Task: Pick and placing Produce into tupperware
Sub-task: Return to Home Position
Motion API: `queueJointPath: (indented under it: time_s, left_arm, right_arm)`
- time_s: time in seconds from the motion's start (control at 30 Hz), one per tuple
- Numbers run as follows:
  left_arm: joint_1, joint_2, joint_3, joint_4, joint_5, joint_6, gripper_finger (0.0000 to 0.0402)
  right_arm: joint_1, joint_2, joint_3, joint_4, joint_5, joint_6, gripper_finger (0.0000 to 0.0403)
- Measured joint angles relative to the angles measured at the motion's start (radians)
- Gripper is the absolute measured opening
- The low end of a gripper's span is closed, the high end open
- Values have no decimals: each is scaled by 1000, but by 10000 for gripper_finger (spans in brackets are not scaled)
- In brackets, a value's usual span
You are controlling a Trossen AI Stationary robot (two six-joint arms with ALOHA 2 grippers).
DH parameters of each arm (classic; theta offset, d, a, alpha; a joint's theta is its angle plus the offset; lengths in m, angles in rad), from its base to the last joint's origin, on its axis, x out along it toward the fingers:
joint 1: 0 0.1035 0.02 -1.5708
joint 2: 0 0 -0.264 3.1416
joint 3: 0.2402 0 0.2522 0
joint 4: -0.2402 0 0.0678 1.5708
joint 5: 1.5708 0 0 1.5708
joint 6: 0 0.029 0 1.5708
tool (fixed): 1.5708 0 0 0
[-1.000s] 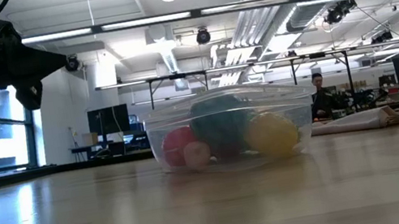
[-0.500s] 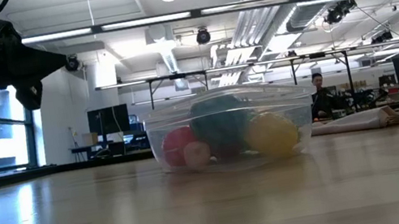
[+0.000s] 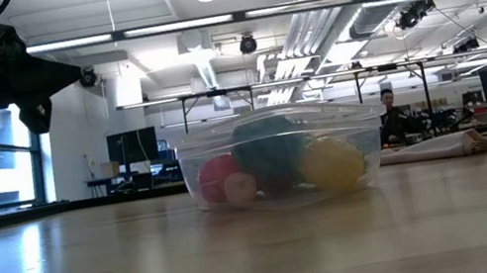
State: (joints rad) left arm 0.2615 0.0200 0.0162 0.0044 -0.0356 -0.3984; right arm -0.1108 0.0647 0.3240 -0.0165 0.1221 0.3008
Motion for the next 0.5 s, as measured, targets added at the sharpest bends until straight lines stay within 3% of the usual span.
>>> queueJointPath:
  time_s: [0.13, 0.5]
  left_arm:
    - [0, 0, 0, 0, -1, 0, 8]
    - [0, 0, 0, 0, -2, 0, 8]
  right_arm:
    - [0, -1, -78, 83, -3, 6, 11]
    - [0, 0, -212, 110, -7, 8, 11]
